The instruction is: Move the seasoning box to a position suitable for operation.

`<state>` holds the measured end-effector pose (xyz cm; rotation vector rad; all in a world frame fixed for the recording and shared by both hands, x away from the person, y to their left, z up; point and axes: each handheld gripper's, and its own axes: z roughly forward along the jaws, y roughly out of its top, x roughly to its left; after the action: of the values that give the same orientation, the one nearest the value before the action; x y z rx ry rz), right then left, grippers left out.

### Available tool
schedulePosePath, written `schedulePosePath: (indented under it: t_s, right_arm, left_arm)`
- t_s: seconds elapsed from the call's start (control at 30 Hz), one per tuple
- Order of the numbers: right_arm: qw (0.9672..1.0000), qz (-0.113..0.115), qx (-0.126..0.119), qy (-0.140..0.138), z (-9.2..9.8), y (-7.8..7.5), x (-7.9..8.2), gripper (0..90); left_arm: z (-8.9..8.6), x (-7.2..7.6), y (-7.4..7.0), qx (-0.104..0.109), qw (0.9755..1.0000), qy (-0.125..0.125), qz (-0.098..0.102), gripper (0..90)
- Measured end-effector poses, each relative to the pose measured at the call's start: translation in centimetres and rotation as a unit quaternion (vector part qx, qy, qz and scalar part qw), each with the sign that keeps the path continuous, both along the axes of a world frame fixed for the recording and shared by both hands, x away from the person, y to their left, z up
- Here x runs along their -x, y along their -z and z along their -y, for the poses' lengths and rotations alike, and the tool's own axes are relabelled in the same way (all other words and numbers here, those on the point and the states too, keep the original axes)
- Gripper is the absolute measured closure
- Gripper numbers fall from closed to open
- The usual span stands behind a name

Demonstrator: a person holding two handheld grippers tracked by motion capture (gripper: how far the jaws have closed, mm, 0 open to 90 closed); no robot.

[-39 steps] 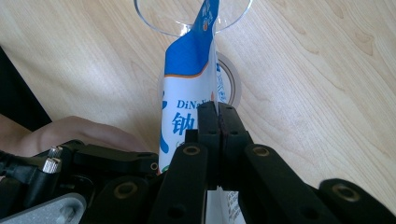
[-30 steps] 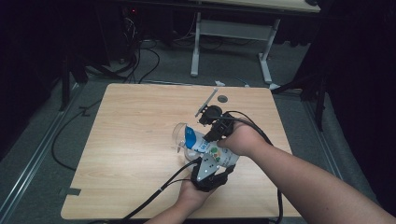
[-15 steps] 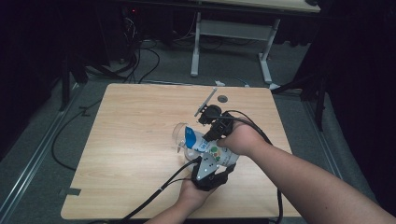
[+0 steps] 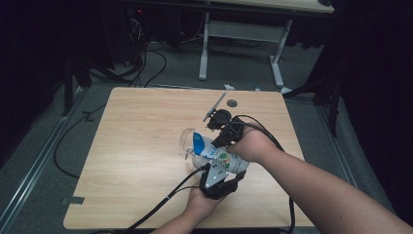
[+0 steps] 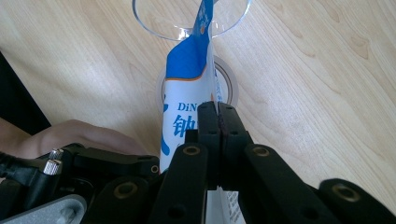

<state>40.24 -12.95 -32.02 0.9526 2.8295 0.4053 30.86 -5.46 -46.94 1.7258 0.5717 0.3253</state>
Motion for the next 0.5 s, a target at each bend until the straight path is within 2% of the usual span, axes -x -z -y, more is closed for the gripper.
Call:
schedulePosePath:
  t_s: [0.5]
  right_arm:
    - [1.0000, 0.000, -0.001, -0.002, 0.07, -0.10, -0.03, 89.7]
  left_arm:
    - [0.05, -0.01, -0.20, 0.000, 1.0000, 0.002, 0.001, 58.7]
